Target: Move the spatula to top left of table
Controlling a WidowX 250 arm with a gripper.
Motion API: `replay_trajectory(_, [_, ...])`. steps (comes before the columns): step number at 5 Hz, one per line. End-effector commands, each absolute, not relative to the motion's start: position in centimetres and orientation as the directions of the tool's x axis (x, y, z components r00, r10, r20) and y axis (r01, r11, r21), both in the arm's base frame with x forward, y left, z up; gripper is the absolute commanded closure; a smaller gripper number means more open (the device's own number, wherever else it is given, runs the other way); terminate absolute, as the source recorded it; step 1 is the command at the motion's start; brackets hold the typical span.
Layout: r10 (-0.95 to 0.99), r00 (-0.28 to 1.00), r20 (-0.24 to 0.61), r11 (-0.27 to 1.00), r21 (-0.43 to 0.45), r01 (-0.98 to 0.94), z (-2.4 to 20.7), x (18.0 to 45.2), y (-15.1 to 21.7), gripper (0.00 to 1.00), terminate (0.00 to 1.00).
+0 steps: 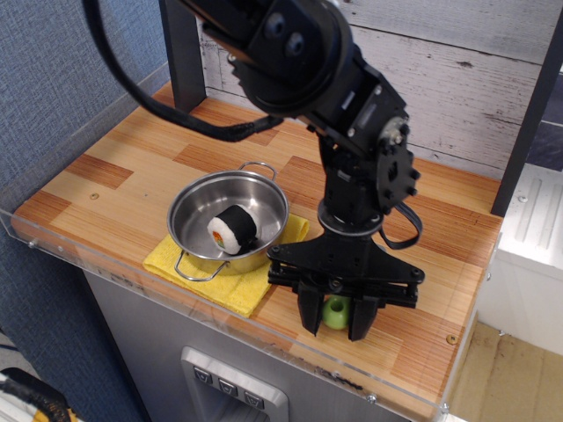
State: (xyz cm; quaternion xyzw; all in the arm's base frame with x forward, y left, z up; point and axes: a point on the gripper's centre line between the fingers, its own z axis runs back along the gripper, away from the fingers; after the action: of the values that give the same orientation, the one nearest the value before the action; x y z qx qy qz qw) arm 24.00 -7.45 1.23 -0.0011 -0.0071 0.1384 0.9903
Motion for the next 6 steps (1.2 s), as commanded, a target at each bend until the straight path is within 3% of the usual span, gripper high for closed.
replay_trajectory(1, [0.248, 0.966, 0.077, 0.968, -0.052, -0.245, 3.8, 23.8, -7.4, 0.0, 0.0])
replay_trajectory(2, [0.232, 0.963, 0.137, 0.972, -0.07, -0.225, 6.9, 24.1, -6.7, 0.0, 0.0])
replay_trajectory(3, [0.254, 0.939, 0.23, 0.967, -0.076, -0.243, 11.3, 24.1, -4.6, 0.0, 0.0])
replay_trajectory(4, [0.241, 0.927, 0.289, 0.969, -0.015, -0.247, 13.8, 24.9, -2.7, 0.0, 0.0])
replay_trajectory(6, [0.105, 0.96, 0.258, 0.994, -0.024, -0.102, 13.9, 29.8, -0.4, 0.0, 0.0])
